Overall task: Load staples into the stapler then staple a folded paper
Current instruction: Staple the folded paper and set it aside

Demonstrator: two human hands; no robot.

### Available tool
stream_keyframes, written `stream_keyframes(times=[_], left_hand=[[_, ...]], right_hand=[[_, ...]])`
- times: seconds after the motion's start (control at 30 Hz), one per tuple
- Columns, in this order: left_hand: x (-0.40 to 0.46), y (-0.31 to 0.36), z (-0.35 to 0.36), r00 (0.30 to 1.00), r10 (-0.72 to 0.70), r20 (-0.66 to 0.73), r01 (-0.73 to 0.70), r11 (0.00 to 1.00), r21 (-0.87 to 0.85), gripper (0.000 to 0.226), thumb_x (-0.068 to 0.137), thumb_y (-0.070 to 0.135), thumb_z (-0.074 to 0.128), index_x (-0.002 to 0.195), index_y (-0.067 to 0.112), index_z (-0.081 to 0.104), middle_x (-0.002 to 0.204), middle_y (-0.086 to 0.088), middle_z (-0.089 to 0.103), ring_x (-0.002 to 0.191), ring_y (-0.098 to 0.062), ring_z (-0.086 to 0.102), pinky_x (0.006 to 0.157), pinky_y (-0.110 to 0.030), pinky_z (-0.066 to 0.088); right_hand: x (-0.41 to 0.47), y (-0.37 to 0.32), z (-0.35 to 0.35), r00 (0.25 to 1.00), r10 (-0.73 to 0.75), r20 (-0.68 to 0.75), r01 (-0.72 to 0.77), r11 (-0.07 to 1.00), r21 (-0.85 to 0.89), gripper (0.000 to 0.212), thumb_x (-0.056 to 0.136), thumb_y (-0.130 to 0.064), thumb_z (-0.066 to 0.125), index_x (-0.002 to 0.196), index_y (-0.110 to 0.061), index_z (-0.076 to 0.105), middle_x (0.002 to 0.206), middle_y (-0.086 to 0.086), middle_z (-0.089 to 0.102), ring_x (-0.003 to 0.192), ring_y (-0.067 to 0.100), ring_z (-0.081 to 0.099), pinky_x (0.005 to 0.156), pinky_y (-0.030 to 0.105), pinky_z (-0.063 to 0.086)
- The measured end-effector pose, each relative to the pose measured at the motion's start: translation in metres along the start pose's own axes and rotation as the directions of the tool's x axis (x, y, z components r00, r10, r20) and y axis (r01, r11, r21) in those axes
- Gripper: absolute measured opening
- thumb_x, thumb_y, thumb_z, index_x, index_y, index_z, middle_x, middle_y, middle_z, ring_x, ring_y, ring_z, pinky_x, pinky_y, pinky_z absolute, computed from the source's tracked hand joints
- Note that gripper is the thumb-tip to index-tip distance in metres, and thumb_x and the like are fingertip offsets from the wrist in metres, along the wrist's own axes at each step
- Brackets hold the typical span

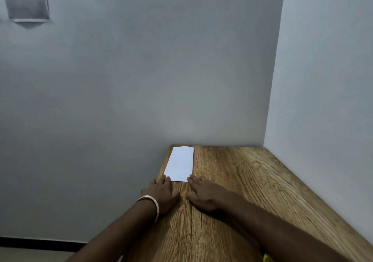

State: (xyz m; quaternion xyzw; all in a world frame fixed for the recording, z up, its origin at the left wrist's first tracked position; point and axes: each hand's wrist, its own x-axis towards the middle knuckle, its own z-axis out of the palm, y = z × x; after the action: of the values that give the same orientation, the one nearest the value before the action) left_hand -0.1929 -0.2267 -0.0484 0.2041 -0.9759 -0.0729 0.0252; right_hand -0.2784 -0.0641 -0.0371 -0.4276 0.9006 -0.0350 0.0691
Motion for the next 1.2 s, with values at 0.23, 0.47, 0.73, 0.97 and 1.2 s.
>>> stream_keyframes(times=[0.23,0.47,0.73,0.97,1.2], left_hand=[[0.001,-0.002,0.005,0.999,0.034,-0.014,-0.034,0.998,-0.044,0.068,0.094,0.050,0.027,0.150,0.013,0.021,0.160,-0.006,0.021,0.142,-0.033,0.024,0.114,-0.049,0.031],[0.000,-0.003,0.006,1.000,0.002,-0.007,-0.003,0.998,-0.065,0.072,0.094,0.052,0.024,0.154,0.017,0.005,0.164,-0.004,0.002,0.149,-0.032,0.009,0.117,-0.053,0.024],[-0.020,0.003,0.006,0.999,-0.029,-0.041,0.029,1.000,-0.001,0.080,0.091,0.068,0.023,0.154,0.022,0.005,0.164,-0.005,-0.003,0.151,-0.030,0.003,0.118,-0.059,0.010],[-0.060,0.012,0.004,1.000,0.004,-0.030,-0.004,1.000,-0.010,0.073,0.090,0.069,0.024,0.148,0.025,0.025,0.163,-0.005,0.012,0.149,-0.031,0.014,0.117,-0.060,0.014],[-0.110,0.027,0.003,0.997,0.073,-0.012,-0.074,0.997,-0.026,0.063,0.093,0.064,0.025,0.140,0.025,0.039,0.152,-0.003,0.035,0.140,-0.026,0.032,0.116,-0.060,0.019]], right_hand=[[0.000,0.001,0.003,1.000,0.004,-0.005,-0.004,1.000,0.004,0.071,0.100,-0.056,0.021,0.160,-0.023,0.000,0.169,0.000,-0.003,0.155,0.025,0.000,0.124,0.045,0.006],[-0.007,-0.002,0.002,0.999,0.003,-0.038,-0.002,1.000,0.027,0.072,0.101,-0.054,0.021,0.159,-0.020,-0.005,0.169,0.002,-0.005,0.155,0.025,-0.001,0.124,0.044,0.006],[-0.031,-0.009,0.001,0.997,0.062,-0.046,-0.059,0.995,0.075,0.077,0.101,-0.061,0.021,0.159,-0.017,-0.004,0.168,0.005,-0.006,0.155,0.023,-0.002,0.126,0.043,0.006],[-0.072,-0.017,0.001,0.996,0.094,-0.008,-0.094,0.995,0.019,0.076,0.102,-0.059,0.022,0.159,-0.013,0.002,0.168,0.009,-0.002,0.155,0.025,0.001,0.125,0.043,0.008],[-0.127,-0.028,-0.008,0.997,0.064,0.035,-0.064,0.998,-0.018,0.070,0.104,-0.053,0.026,0.159,-0.012,0.011,0.168,0.011,0.005,0.154,0.027,0.009,0.125,0.046,0.014]])
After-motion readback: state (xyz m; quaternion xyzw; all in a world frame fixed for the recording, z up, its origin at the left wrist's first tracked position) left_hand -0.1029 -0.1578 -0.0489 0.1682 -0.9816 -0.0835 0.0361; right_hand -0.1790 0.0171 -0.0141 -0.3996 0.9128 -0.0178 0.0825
